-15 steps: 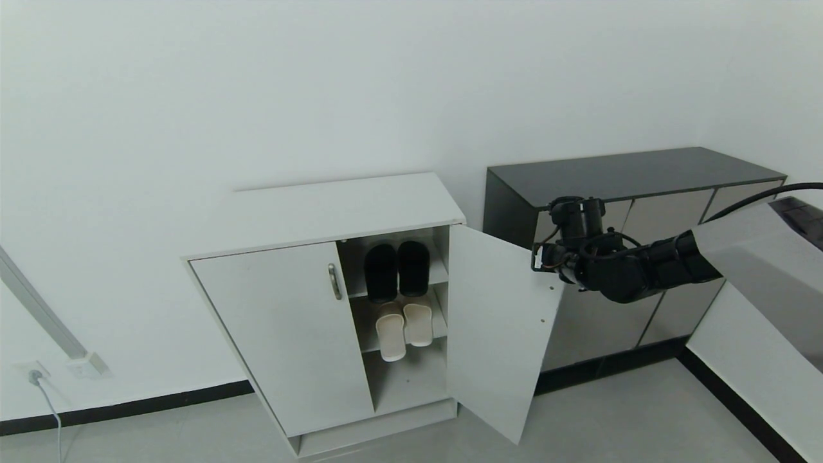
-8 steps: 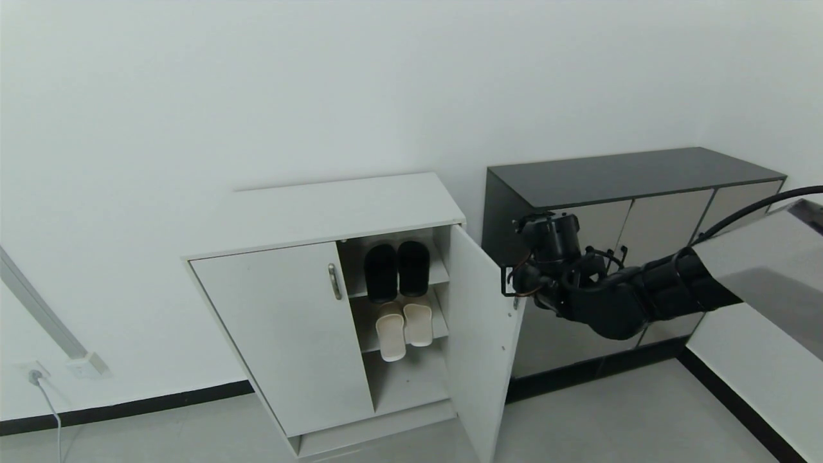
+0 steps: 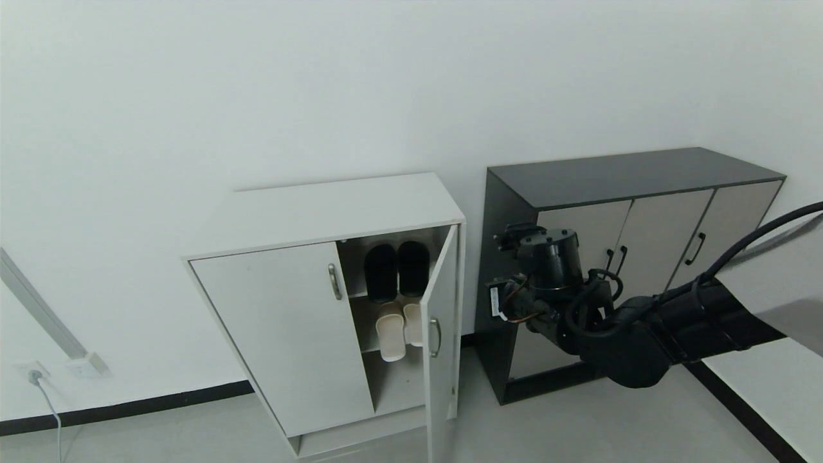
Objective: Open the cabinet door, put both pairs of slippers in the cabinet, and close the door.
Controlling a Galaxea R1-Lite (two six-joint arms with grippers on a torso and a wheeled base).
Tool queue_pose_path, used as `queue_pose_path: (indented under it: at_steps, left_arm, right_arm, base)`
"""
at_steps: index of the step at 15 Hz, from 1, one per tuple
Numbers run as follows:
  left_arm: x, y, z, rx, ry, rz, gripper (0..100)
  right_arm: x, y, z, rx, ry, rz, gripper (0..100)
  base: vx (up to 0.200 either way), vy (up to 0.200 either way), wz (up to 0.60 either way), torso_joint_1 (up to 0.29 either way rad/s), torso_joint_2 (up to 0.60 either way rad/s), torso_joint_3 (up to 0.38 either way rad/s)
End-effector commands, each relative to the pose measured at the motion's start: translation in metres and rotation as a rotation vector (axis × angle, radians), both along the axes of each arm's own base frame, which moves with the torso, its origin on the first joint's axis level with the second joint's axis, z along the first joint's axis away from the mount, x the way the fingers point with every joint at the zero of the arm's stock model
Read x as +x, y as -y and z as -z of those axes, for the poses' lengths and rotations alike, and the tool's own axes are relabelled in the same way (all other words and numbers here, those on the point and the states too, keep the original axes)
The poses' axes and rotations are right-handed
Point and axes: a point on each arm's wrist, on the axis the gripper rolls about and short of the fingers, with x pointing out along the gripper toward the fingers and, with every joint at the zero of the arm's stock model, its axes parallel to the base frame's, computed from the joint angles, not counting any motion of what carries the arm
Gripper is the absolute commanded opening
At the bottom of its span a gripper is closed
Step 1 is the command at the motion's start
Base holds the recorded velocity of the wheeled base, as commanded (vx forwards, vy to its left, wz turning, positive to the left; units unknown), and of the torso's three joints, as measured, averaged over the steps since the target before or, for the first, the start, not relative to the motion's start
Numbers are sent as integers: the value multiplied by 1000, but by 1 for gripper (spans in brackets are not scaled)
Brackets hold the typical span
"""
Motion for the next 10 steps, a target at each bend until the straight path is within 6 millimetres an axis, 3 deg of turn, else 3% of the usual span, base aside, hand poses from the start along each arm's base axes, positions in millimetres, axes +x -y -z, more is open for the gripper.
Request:
queue_pose_path:
  at_steps: [1,7,10]
  left_arm:
    - [0,0,0,0,-1,0,0]
    - [0,0,0,0,-1,0,0]
    - [0,0,0,0,-1,0,0]
  right_arm:
    - [-3,-1,-2,3,2,-7,0]
    - [-8,-4,3,2,-20,-50,0]
    - [-9,-3,7,9,-30,-79,0]
  base:
    - [0,0,0,0,0,0]
    - [0,0,600,0,2,2]
    - [0,0,0,0,0,0]
